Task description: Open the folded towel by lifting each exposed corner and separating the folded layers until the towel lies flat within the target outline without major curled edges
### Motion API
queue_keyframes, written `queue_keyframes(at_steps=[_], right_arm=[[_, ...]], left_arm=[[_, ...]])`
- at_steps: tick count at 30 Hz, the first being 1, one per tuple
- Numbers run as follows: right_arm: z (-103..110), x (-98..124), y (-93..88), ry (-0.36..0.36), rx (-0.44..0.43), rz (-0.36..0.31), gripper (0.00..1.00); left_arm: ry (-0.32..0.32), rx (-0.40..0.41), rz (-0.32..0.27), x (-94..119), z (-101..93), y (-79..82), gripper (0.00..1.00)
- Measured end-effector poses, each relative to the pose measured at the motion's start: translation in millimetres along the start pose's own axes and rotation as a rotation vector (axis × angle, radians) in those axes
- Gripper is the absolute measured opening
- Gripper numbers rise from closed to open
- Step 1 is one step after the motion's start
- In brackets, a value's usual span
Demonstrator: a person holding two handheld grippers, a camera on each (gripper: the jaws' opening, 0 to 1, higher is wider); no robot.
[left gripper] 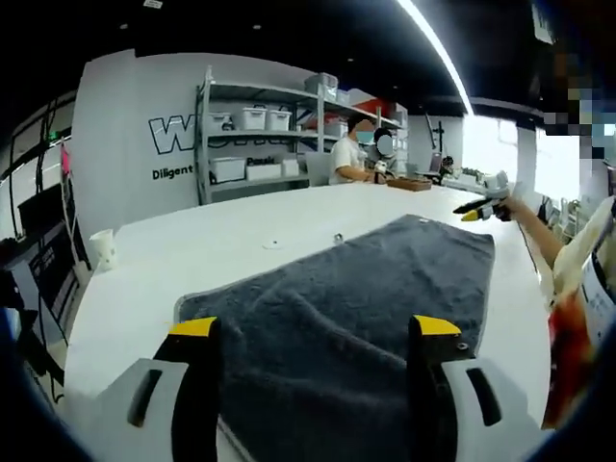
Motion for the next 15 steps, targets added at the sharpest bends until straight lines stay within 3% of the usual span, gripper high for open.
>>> queue_keyframes(at_steps=[4, 6, 11, 15], right_arm=[[10.1, 22.4, -10.6, -0.065, -0.001, 0.041, 0.49], [13.6, 30.4, -17.3, -0.089, 0.003, 0.065, 0.42], [23.8, 38.1, -36.2, -0.091, 0.028, 0.143, 0.41], [21.1, 38.1, -51.7, -0.106, 0.017, 0.199, 0.34]], left_arm=[[0.057, 0.044, -0.002, 14.1, -1.1, -12.9, 0.66], [0.082, 0.068, -0.015, 26.9, -2.4, -21.0, 0.54], [0.169, 0.091, 0.026, 51.6, 1.6, -50.1, 0.33], [0.153, 0.077, 0.090, 57.6, 0.3, -70.1, 0.33]])
Point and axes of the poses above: the point that each gripper's makers call its tool centre point, and the gripper's own axes: x roughly backward along the fingers, z roughly to its left, y roughly out of its top, the point moved 2 cm from there along x, roughly backward along the fingers, and after that the axes turned 13 degrees about y, right-handed, at the moved point
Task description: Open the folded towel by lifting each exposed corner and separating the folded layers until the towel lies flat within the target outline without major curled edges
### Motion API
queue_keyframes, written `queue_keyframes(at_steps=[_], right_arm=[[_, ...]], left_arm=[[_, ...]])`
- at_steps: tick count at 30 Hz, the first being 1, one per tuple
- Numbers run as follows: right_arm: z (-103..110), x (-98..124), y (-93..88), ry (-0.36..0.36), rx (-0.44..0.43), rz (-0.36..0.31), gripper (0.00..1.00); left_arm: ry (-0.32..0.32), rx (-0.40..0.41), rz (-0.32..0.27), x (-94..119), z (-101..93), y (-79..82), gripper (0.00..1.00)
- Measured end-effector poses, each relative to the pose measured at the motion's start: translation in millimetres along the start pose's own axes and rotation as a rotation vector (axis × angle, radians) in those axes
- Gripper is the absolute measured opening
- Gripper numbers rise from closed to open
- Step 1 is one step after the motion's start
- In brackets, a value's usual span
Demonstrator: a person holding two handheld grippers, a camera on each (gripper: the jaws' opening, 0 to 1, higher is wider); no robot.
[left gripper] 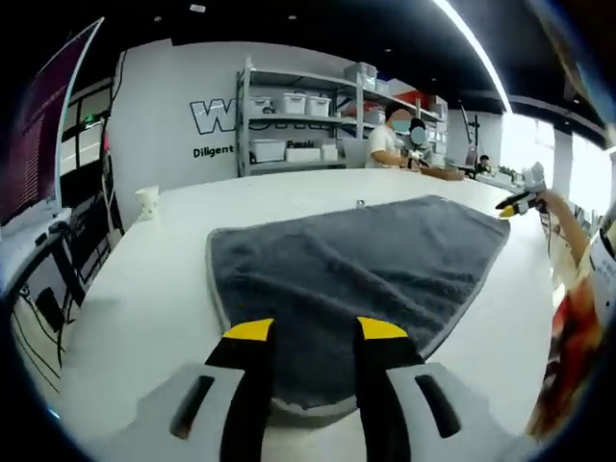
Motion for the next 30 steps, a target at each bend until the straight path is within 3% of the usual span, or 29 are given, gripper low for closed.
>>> queue_keyframes(at_steps=[3, 8, 11, 15, 30], right_arm=[[2.2, -2.9, -4.0, 0.000, -0.016, 0.004, 0.31], [9.9, -10.9, -19.0, 0.013, -0.012, 0.073, 0.26], [10.7, -13.1, -23.5, 0.014, -0.016, 0.088, 0.17], [11.6, -14.5, -24.9, 0.020, -0.026, 0.090, 0.18], [6.9, -6.8, -32.0, 0.050, -0.063, 0.089, 0.20]], left_arm=[[-0.012, -0.012, 0.025, 0.1, -2.3, -10.1, 0.40], [-0.010, -0.050, 0.057, -6.9, -3.9, -22.2, 0.32], [0.005, -0.074, 0.063, -7.4, -1.6, -22.8, 0.27], [-0.002, -0.093, 0.094, -9.8, -2.8, -28.7, 0.26], [0.004, -0.082, 0.116, -3.4, -1.1, -32.8, 0.19]])
Point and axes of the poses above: the point that each gripper's makers call its tool centre point, and the gripper's own axes: x roughly backward along the fingers, z roughly to its left, y roughly out of its top, the point moved 2 cm from there along x, roughly backward along the fingers, and after that the axes turned 13 degrees about y, right-handed, at the moved point
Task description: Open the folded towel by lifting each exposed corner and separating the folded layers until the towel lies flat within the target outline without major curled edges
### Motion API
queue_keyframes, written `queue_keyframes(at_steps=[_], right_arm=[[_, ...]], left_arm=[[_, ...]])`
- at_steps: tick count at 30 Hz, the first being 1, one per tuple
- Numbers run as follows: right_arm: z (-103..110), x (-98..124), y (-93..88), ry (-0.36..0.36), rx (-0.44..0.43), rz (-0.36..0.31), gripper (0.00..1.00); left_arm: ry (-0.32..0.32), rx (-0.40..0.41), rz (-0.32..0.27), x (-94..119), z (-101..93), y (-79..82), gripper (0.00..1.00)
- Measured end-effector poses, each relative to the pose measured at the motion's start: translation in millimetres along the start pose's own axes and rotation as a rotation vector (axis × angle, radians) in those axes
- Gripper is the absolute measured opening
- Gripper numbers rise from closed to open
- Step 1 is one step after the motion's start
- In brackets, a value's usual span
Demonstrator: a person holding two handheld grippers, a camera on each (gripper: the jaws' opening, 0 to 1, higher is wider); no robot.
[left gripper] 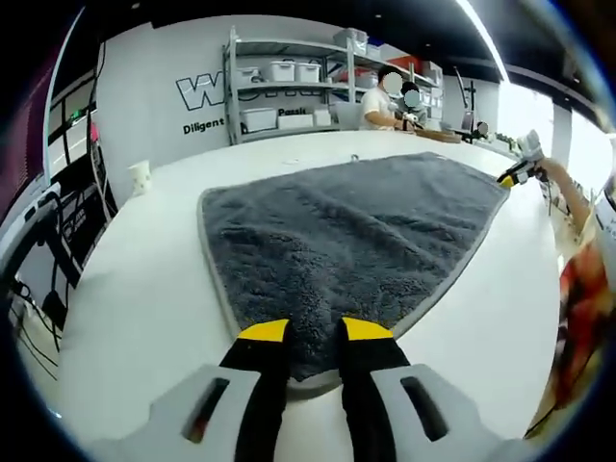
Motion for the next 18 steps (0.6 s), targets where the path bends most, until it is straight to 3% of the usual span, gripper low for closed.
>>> queue_keyframes(at_steps=[18], right_arm=[[-5.3, 5.0, -4.5, 0.036, -0.028, -0.052, 0.14]], left_arm=[[-0.027, 0.113, 0.030, 13.5, 3.8, -8.5, 0.19]])
Point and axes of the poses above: the point that each gripper's makers call its tool centre point, and the gripper's own axes: x roughly backward along the fingers, z roughly to its left, y roughly out of its top, the point moved 2 cm from there along x, roughly backward along the fingers, and after that the axes turned 13 degrees about y, right-handed, at the moved point
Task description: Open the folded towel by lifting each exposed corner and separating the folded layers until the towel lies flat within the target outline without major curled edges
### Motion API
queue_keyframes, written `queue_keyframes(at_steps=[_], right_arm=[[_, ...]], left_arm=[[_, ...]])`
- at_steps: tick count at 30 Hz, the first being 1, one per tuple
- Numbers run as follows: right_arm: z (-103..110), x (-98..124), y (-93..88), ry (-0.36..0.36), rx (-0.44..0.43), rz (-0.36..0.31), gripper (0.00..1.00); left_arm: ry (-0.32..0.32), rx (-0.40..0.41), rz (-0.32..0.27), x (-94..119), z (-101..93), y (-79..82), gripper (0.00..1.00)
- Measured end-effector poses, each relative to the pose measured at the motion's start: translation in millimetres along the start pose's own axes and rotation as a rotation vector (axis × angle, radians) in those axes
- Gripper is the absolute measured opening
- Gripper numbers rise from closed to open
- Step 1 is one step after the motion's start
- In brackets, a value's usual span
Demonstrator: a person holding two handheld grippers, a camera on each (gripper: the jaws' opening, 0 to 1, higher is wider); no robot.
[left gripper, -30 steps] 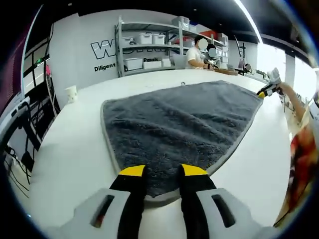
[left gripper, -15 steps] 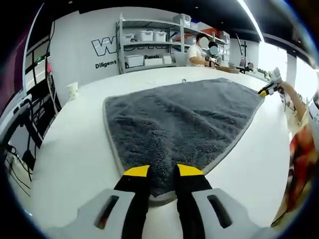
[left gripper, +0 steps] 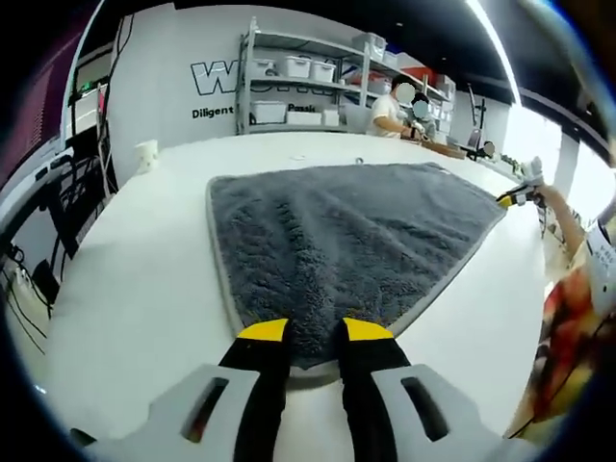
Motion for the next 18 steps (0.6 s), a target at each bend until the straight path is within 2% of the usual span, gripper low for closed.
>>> queue_keyframes(at_steps=[5, 8, 11, 14, 16, 17, 18], right_arm=[[1.5, -0.8, 0.4, 0.004, 0.014, 0.004, 0.16], [6.1, -1.5, 2.2, 0.029, 0.003, -0.003, 0.25], [4.6, -1.1, 2.3, -0.004, 0.039, 0.012, 0.33], [9.0, 1.5, 7.3, -0.003, 0.054, -0.006, 0.41], [12.4, 2.6, 11.6, 0.009, 0.058, -0.028, 0.50], [15.5, 3.9, 15.9, 0.016, 0.059, -0.049, 0.52], [17.2, 4.4, 17.5, 0.018, 0.060, -0.053, 0.55]], left_arm=[[-0.004, -0.013, -0.004, -0.5, -0.6, 0.6, 0.21], [-0.021, -0.029, -0.015, 0.3, -2.0, 6.1, 0.31], [0.019, -0.098, -0.024, -2.1, 5.3, 13.6, 0.35], [0.020, -0.091, -0.059, -4.1, 7.0, 30.0, 0.38], [0.005, -0.057, -0.114, -7.6, 7.1, 47.9, 0.40], [-0.011, -0.014, -0.160, -12.5, 8.7, 65.0, 0.41], [-0.020, 0.013, -0.179, -16.8, 10.1, 74.0, 0.41]])
Point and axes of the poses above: the point that each gripper's makers call its tool centre point, and the gripper's own axes: x roughly backward along the fingers, z roughly to its left, y roughly out of its top, the point moved 2 cm from there along x, roughly backward along the fingers, and after that the axes turned 13 degrees about y, right-handed, at the moved point
